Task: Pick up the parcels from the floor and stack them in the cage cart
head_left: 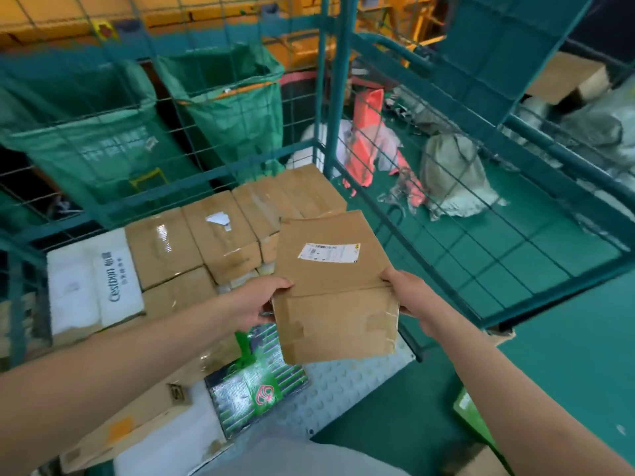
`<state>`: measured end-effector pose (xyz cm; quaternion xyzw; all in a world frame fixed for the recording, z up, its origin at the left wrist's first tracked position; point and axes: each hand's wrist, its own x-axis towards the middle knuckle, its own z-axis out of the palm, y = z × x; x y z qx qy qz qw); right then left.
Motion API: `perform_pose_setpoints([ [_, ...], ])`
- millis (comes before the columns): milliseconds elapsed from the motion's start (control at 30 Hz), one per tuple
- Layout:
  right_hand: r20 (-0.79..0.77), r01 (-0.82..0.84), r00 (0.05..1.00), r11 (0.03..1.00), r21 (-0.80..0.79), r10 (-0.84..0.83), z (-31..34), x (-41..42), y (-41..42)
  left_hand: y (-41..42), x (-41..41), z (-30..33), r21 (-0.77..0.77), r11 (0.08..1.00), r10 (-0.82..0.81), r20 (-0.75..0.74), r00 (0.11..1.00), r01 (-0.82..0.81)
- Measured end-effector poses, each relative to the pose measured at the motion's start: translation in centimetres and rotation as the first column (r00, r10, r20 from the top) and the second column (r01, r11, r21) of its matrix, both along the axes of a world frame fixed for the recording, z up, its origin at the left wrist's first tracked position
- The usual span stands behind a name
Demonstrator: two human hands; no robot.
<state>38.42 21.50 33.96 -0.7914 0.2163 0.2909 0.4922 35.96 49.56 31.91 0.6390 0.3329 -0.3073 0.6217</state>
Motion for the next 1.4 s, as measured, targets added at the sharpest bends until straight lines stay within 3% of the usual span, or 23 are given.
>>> perform_pose_setpoints([
  [733,-0.182,-0.418,0.892,0.908,0.015,0.413,-7.5,11.4,8.9,6.3,1.2,-4.1,0.050,0.945,0.327,-0.094,0.940,-0.324],
  [1033,-0.257,-0.498,0.835,0.867,0.022,0.486,-10.5,12.9,10.4,7.0,0.2,-7.0,0.050,0.934,0.357,-0.118,0.927,-0.353],
  [1400,-0.302,-0.570,0.767,0.817,0.086,0.567,-17.9,13.1,11.5,8.1,-1.2,-15.4,0.113,0.967,0.250,-0.217,0.943,-0.231],
])
